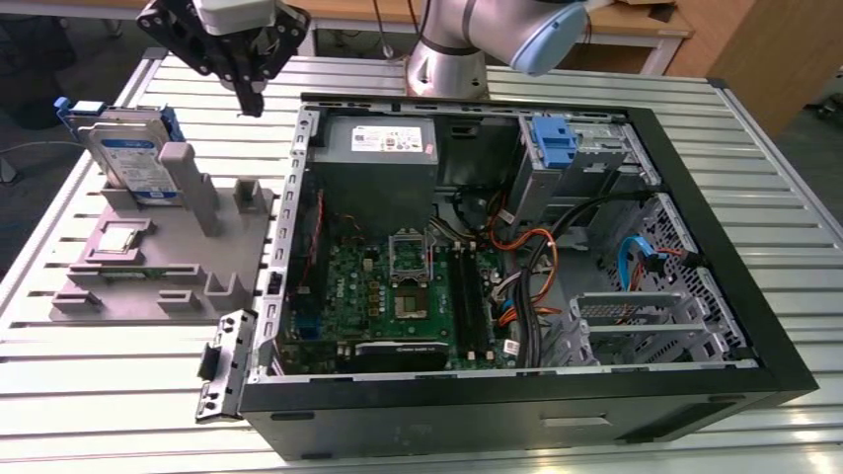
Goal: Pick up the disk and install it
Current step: 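Reach for the disk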
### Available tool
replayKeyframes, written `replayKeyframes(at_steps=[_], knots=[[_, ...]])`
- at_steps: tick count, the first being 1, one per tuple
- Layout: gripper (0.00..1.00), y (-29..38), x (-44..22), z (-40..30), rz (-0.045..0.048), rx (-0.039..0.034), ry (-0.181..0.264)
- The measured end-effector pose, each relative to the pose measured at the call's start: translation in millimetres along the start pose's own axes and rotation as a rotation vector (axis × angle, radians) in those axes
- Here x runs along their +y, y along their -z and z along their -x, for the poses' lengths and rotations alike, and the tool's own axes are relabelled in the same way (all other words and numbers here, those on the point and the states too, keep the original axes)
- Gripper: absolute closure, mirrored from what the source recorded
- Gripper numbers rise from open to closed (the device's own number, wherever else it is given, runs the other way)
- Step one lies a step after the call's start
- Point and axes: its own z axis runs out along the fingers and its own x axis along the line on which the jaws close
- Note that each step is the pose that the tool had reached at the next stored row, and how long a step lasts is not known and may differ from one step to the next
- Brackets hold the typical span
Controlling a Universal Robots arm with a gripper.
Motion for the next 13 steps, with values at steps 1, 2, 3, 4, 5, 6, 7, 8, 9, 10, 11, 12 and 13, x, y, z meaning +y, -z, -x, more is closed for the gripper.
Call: replayKeyframes(at_steps=[1,2,3,4,5,6,7,8,9,10,11,12,13], knots=[[0.89,0.0,-0.1,-1.0,0.0,0.0,0.0],[0.89,0.0,-0.1,-1.9,0.0,0.0,0.0],[0.89,0.0,-0.2,-2.8,0.0,-0.0001,0.0],[0.89,0.1,-0.3,-3.8,0.0001,0.0,0.0],[0.89,0.1,-0.4,-4.9,0.0,0.0,0.0],[0.89,0.1,-0.4,-5.8,0.0,-0.0001,0.0],[0.89,0.1,-0.5,-6.9,0.0,0.0,0.0],[0.89,0.2,-0.6,-7.9,0.0,0.0,0.0],[0.89,0.2,-0.7,-9.0,0.0,0.0,0.0],[0.89,0.2,-0.8,-10.0,0.0,0.0,0.0],[0.89,0.3,-0.8,-11.1,0.0,0.0,0.0],[0.89,0.3,-0.9,-12.1,0.0,0.0,0.0],[0.89,0.3,-1.0,-13.1,0.0,0.0,0.0]])
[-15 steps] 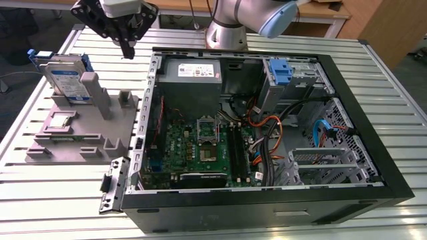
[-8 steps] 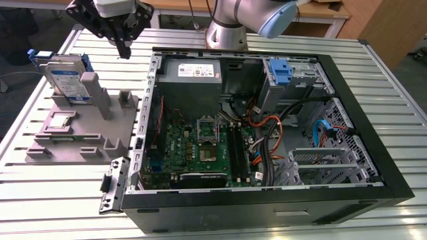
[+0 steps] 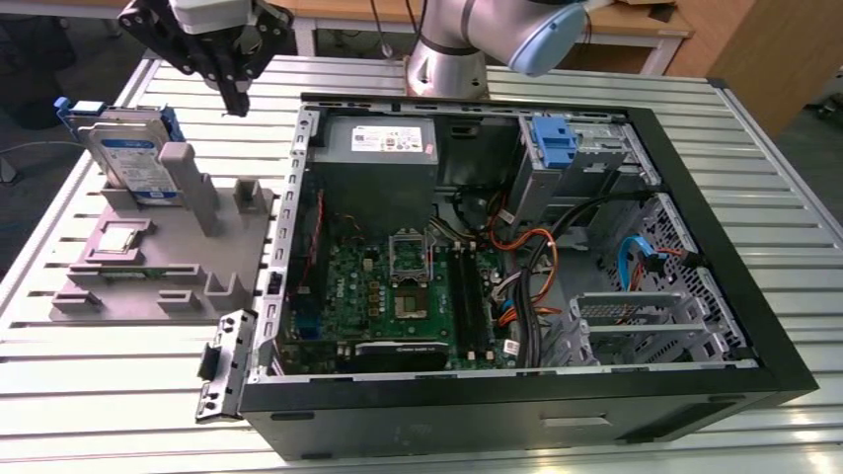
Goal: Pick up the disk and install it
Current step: 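Reach for the disk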
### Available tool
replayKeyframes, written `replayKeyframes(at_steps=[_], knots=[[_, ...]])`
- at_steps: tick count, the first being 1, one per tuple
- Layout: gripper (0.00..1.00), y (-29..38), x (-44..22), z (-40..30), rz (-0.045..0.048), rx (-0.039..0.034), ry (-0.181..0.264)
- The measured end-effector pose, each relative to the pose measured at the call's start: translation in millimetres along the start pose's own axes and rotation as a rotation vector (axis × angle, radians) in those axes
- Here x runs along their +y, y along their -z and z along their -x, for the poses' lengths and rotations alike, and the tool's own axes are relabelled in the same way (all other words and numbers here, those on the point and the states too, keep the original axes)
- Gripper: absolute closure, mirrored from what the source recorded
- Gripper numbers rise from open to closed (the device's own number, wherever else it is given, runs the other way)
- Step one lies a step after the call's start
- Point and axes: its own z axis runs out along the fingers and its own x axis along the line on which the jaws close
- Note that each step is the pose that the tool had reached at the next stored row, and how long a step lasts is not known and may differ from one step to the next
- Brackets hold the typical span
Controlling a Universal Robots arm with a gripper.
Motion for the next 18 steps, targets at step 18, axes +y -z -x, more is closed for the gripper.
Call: replayKeyframes(at_steps=[18], knots=[[0.89,0.1,-0.9,-12.1,0.0,0.0,0.0]])
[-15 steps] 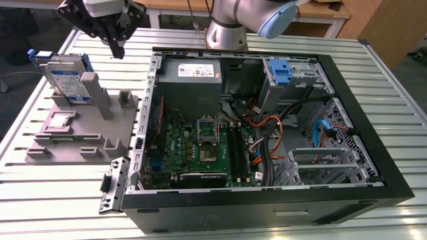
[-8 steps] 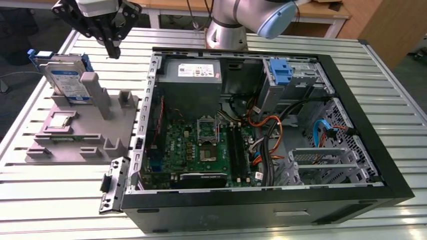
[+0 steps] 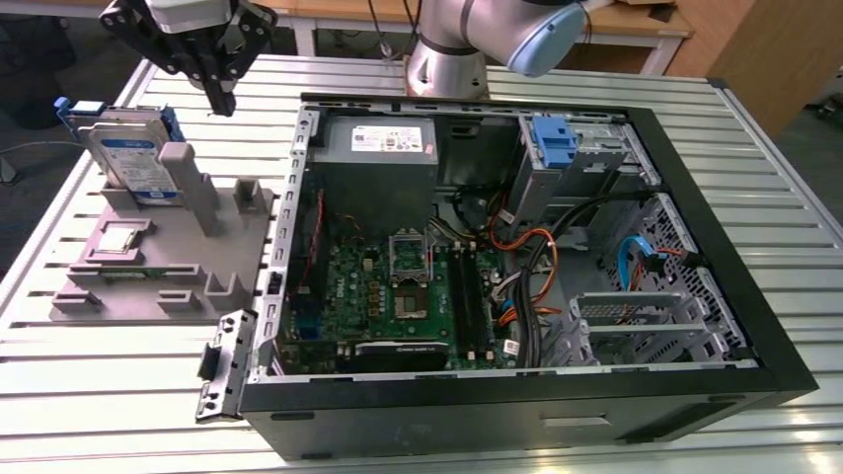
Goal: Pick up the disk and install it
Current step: 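Reach for the disk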
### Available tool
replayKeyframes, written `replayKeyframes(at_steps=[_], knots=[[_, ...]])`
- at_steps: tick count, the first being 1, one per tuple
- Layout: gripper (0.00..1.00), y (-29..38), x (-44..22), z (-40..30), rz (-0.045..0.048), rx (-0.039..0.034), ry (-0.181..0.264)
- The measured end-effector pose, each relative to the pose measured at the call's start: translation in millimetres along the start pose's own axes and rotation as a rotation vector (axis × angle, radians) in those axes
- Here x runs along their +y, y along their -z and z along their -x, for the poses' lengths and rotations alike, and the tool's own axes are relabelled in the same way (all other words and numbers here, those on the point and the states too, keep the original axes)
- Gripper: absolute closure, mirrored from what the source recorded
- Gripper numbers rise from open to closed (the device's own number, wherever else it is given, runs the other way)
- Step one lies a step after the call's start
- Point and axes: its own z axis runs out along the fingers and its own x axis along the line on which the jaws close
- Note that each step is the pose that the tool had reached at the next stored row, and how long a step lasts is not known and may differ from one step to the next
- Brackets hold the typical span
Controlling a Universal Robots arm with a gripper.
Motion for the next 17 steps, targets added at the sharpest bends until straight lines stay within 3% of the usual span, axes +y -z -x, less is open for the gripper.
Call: replayKeyframes(at_steps=[8,17], knots=[[0.89,-3.2,0.0,-2.0,-0.0001,0.0001,0.0],[0.89,-5.8,1.2,-13.0,0.0,0.0,0.0]])
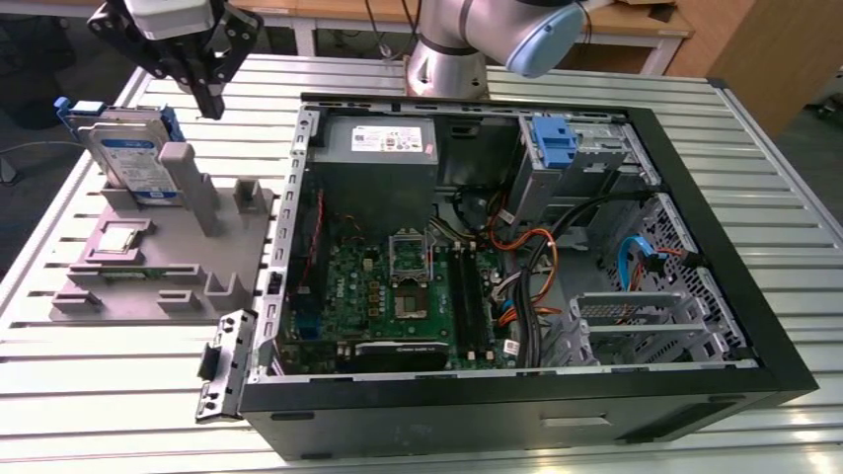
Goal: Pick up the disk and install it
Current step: 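Reach for the disk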
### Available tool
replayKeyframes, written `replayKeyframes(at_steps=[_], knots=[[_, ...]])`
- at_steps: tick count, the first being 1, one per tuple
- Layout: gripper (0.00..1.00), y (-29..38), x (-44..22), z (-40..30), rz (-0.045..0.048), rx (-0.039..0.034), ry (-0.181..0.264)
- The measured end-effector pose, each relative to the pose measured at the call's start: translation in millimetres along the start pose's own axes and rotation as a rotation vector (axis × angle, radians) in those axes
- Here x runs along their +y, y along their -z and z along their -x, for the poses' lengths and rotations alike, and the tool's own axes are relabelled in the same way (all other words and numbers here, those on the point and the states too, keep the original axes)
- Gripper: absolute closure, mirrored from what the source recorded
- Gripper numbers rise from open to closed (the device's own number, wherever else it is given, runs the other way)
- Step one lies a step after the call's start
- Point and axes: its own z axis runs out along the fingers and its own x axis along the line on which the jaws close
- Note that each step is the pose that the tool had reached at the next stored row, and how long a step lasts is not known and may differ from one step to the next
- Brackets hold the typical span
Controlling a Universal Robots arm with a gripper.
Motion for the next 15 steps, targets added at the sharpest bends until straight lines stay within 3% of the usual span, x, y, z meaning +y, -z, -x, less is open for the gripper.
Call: replayKeyframes(at_steps=[15], knots=[[0.89,-2.0,-0.1,-9.3,0.0,0.0001,0.0]])
